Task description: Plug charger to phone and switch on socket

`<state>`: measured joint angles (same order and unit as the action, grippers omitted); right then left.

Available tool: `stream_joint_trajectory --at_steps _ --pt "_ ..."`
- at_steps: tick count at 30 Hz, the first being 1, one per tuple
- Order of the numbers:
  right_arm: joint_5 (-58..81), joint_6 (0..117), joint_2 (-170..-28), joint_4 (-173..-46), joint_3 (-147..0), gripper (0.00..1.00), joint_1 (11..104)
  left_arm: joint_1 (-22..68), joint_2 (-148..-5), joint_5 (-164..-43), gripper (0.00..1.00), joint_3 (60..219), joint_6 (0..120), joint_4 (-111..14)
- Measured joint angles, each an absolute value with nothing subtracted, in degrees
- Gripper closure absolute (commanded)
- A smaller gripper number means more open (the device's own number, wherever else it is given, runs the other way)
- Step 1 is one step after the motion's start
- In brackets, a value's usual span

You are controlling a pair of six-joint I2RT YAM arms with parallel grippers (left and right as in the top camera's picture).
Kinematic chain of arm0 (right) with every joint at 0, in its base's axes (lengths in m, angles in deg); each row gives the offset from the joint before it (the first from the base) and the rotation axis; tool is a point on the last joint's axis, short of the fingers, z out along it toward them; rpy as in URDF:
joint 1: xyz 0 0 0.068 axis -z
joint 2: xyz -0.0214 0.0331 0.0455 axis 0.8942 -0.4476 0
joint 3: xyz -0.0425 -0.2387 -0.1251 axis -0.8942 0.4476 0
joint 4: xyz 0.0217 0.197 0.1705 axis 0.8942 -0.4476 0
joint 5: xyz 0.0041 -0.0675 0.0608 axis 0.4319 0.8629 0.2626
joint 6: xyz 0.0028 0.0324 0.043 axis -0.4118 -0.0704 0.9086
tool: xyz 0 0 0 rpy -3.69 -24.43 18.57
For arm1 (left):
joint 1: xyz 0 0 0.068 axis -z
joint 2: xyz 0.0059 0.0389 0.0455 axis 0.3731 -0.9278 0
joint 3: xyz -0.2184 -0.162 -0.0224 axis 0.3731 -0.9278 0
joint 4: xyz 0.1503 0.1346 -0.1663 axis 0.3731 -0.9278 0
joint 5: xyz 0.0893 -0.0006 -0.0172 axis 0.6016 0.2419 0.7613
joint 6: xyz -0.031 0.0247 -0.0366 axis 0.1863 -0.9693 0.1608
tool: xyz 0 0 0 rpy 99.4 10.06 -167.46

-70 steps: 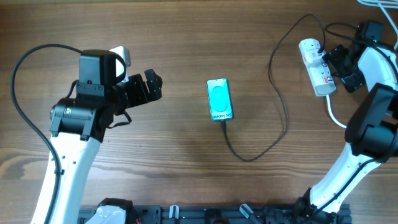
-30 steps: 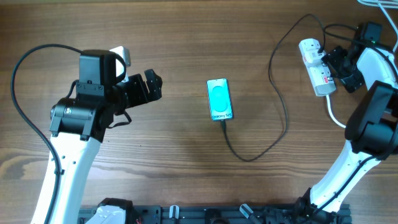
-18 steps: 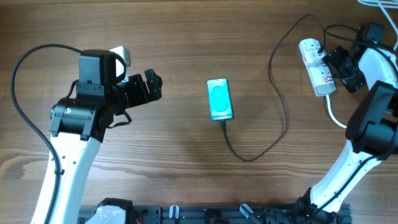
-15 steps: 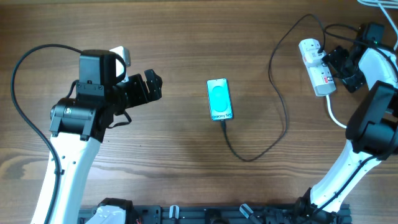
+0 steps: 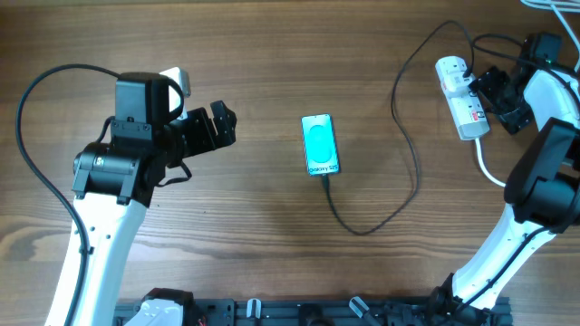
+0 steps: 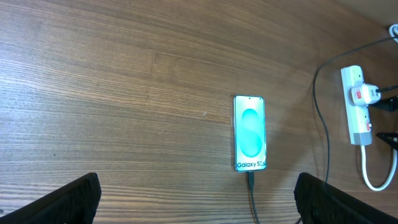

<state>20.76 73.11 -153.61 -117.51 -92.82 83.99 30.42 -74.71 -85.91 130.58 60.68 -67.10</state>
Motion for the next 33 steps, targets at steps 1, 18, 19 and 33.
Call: stream_joint_trajectory --at_steps 1,18,19,33 --pt "20.8 73.1 -153.6 -117.6 -92.9 0.00 84.0 30.4 -74.7 -85.9 0.00 130.6 60.7 -67.1" --pt "20.0 72.0 -153.6 -117.8 -93.1 0.00 84.0 30.4 -74.7 -85.9 0.00 130.6 60.7 -67.1" --pt "20.0 72.0 -153.6 -117.9 -93.1 0.00 84.0 30.4 -74.7 -85.9 0.00 130.6 60.7 -67.1" --pt "19.6 71.8 -153.6 -118.5 -93.3 0.00 84.1 30.4 -74.7 -85.9 0.00 130.6 60.7 -67.1"
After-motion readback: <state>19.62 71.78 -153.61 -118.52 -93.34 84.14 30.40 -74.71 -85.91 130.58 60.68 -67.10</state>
